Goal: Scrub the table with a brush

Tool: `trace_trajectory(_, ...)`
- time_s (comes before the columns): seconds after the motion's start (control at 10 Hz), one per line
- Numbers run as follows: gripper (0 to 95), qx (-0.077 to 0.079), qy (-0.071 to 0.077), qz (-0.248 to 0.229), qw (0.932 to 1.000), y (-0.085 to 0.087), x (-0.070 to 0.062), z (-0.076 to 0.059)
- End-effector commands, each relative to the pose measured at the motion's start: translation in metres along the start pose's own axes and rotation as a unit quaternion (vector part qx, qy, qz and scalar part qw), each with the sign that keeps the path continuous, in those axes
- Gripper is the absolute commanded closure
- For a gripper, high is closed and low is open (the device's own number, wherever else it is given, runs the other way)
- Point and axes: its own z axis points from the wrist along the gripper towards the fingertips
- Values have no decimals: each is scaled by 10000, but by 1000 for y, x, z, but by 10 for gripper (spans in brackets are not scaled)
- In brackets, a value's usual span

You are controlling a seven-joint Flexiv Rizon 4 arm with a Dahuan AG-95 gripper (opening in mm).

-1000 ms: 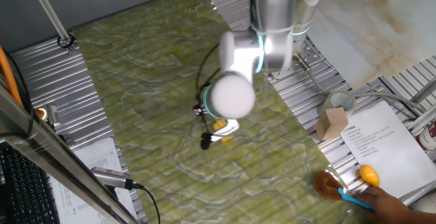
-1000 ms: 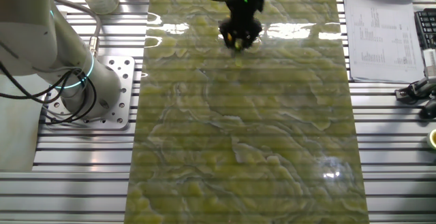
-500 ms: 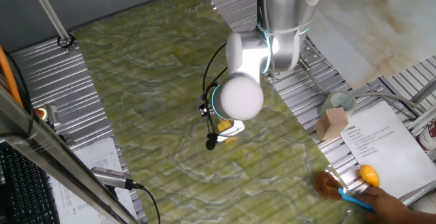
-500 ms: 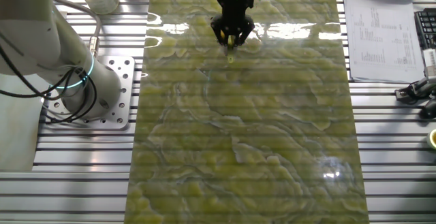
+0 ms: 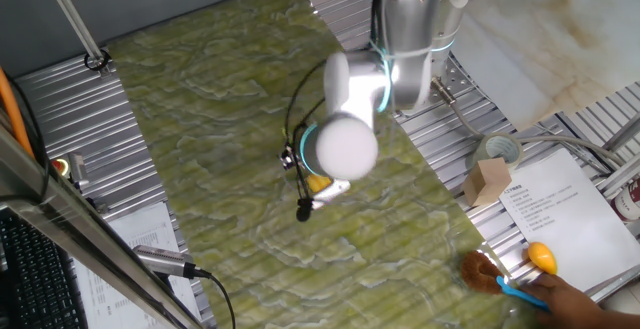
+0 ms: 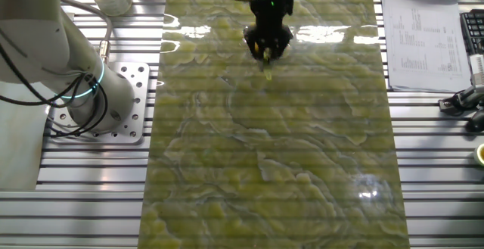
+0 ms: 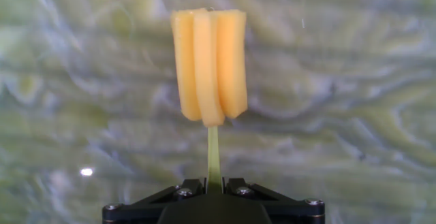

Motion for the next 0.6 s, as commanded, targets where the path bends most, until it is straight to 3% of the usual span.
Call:
trace_trajectory(0.1,950,70,1,-150,9999,-3,19,13)
trace_trajectory(0.4,950,105,-23,-207,9997,2,35,24)
trace_trajectory(0.6,950,40,-136,-94,9999,8,32,24)
